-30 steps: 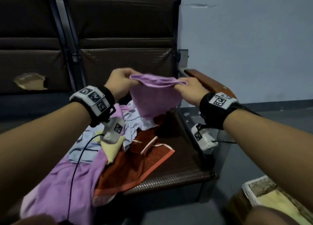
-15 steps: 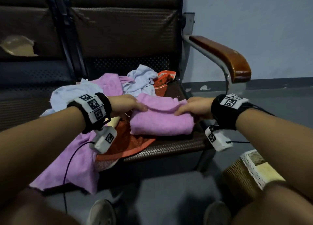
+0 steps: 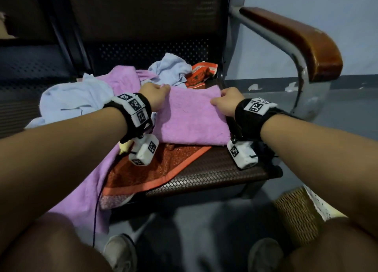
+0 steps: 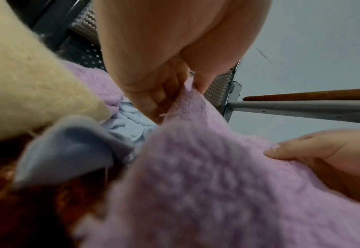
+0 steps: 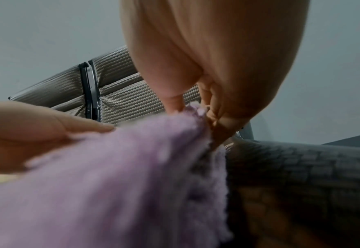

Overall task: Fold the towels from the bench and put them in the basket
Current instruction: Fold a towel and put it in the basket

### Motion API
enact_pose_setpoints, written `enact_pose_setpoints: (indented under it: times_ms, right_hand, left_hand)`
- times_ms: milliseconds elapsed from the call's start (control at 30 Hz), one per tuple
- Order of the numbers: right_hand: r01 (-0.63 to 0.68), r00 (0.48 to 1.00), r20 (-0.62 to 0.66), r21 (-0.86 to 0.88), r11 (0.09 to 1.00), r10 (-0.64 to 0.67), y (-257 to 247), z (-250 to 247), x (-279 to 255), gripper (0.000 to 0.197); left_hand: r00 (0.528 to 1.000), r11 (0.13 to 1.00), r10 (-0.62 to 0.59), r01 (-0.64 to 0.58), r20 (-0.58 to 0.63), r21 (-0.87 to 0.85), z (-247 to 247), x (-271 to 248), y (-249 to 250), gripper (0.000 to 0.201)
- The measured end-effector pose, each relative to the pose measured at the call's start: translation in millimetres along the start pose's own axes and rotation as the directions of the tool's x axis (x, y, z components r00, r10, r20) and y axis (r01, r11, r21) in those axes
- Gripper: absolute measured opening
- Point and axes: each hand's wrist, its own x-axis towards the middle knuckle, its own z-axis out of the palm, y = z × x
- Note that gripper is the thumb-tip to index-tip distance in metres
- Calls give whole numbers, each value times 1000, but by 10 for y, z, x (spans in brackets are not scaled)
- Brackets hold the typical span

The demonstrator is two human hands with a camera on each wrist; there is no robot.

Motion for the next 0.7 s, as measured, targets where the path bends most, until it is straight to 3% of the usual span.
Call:
enact_pose_setpoints:
  times_ms: [100,167,200,267,333,400,433,467,533,600,667,700]
  right_hand:
    - [-10,1000,26,-173,985,15,28,-6,29,33]
    - [84,996,-9,-271,959,-90,18,-42,-22,52]
    - [156,985,-25,-270,950,-169,-10,-68,-87,51]
    - [330,943,34,-248,911,-332,-54,-120,-269,33]
    - [458,883,241,-257,851,-403,-48,-169,-480,22]
    - [517,825,435,-318,795,-362,9,-192,-677,43]
    - [533,809,482,-359,766,-336,41,-192,-750,58]
    - [542,805,497,-397,741,-323,71,-191,-798,71]
    - [545,821,475,-484,684,-318,112,-194,-828,81]
    - [540,837,436,-554,634,-332,103,-209,-824,67]
    - [537,842,395,-550,640,-368,82,-218,-818,33]
    - [526,849,370,-530,665,-377,70,-232,-824,20]
  left_hand:
    - [999,998,-29,31,35,-57,-20,-6,-36,29]
    - [1000,1000,10,-10,-30,6,-39,-43,-60,21]
    - [999,999,32,-32,-42,6,-55,-87,-70,17]
    - [991,995,78,-71,105,-74,-90,-246,-58,12]
    - [924,990,139,-141,356,-19,-137,-417,-104,2]
    - [851,930,147,-293,504,224,-195,-548,-200,36]
    - [836,876,140,-354,530,327,-224,-614,-241,54]
    - [832,833,140,-393,538,391,-249,-658,-279,67]
    - [849,794,151,-409,506,450,-270,-691,-332,68]
    - [878,782,164,-394,450,483,-264,-693,-334,47]
    - [909,808,186,-358,374,469,-253,-713,-277,20]
    - [918,829,196,-343,345,441,-260,-726,-233,20]
